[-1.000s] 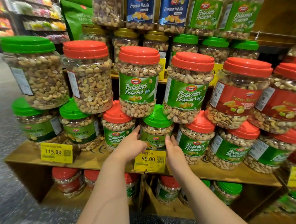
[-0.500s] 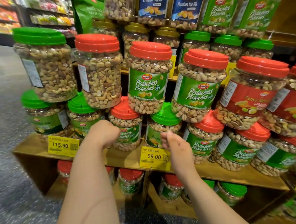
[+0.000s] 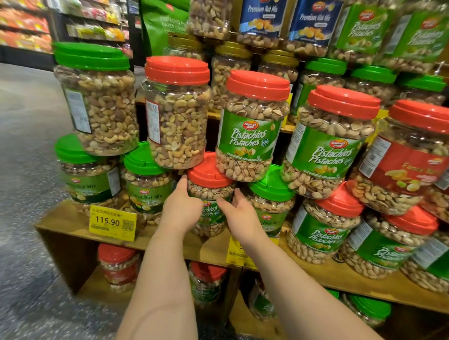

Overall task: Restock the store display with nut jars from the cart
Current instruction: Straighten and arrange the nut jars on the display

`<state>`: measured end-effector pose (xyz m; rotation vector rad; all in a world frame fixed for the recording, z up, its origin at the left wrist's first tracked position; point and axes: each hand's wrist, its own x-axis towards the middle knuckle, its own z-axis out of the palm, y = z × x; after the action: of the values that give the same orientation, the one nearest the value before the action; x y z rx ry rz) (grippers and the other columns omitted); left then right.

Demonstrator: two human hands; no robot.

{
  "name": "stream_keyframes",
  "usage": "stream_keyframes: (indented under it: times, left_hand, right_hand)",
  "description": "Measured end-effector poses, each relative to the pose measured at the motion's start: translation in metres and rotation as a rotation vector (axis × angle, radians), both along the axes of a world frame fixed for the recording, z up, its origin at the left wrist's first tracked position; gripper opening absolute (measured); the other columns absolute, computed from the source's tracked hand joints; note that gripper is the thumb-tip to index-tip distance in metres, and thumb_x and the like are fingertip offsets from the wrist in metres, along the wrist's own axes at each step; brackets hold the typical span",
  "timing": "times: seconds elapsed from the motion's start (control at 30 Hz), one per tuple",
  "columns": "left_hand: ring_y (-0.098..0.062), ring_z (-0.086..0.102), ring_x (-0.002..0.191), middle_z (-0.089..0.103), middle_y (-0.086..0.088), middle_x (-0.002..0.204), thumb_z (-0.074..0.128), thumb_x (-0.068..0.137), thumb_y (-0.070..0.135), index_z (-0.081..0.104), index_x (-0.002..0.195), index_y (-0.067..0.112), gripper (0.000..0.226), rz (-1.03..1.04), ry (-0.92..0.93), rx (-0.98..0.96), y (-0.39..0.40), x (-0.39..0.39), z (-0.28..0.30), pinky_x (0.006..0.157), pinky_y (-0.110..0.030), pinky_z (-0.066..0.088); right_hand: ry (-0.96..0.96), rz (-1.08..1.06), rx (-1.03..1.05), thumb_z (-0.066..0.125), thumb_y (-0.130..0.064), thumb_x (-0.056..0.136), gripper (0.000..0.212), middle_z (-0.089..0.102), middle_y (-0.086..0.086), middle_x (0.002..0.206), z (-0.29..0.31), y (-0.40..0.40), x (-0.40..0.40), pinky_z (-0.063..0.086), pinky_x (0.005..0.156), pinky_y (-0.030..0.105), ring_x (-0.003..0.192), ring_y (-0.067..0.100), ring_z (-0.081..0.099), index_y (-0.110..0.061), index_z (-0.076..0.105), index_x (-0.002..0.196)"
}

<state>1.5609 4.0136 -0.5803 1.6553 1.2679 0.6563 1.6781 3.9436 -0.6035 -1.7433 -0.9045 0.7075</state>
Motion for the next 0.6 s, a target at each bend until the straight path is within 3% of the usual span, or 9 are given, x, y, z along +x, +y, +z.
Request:
stream_keyframes:
  times: [0.3,0.6]
  left_hand:
    - [-0.034,0.051,0.129,0.052,-0.012,0.148,0.054,0.088,0.011,0.029,0.16,0.02,0.076,0.015,0.043,0.055,0.005,0.0032,0.0034,0.097,-0.038,0.043]
    - [-0.035,0.05,0.131,0.049,-0.013,0.15,0.055,0.087,0.012,0.029,0.16,0.02,0.078,0.009,0.037,0.043,0.0034,0.0021,0.0062,0.104,-0.043,0.045]
  right_hand:
    - [0.183,0.047,0.078,0.061,-0.021,0.101,0.085,0.012,0.012,0.169,-0.0007,-0.0005,0.003,0.021,0.125,0.037,0.155,0.02,0.017,-0.007,0.003,0.162]
    - [0.141,0.104,0.108,0.062,-0.025,0.1,0.089,0.013,0.003,0.168,-0.0052,0.001,0.0061,0.023,0.124,0.034,0.153,0.014,0.02,-0.008,0.0,0.161]
